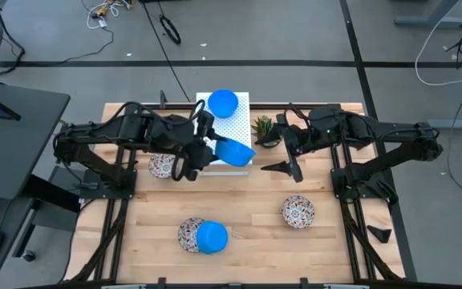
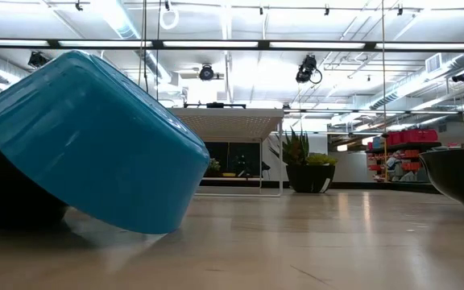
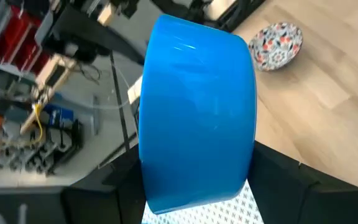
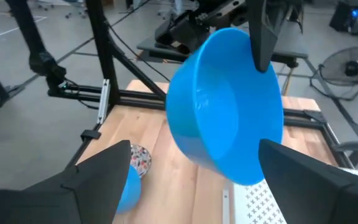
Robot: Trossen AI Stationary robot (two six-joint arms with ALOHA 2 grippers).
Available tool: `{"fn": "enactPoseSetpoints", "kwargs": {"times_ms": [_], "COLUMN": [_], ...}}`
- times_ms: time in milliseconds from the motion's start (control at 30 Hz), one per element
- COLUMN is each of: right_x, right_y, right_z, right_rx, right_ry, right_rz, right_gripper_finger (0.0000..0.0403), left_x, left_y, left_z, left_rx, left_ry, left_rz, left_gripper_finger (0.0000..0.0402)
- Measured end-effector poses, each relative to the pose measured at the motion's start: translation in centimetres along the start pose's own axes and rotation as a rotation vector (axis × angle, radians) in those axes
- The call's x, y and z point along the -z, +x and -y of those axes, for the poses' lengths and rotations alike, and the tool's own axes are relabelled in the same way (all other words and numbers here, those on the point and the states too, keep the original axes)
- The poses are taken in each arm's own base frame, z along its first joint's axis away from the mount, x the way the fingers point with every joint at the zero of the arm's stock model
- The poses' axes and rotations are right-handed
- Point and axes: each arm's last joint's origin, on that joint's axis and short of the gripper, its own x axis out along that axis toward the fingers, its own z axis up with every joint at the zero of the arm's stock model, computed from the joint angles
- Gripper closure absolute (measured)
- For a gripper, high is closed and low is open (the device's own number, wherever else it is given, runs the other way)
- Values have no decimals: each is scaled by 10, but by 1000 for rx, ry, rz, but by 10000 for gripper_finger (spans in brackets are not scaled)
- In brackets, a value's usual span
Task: Pick & Place Mini bowls
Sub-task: Stack the top blue bowl on top of the blue bowl on the shelf
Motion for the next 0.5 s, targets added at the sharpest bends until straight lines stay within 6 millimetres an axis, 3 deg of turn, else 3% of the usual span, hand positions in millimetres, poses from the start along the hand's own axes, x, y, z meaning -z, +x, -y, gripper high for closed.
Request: {"fn": "enactPoseSetpoints", "kwargs": {"times_ms": [500], "right_x": [-11], "right_y": [4], "right_z": [0], "right_rx": [-72], "right_ry": [-76], "right_rz": [122], "right_gripper_finger": [51], "left_x": [-7], "left_y": [0], "left_z": [-4], "left_rx": [-3], "left_ry": [-18], "left_rz": [107], "left_gripper_finger": [166]}}
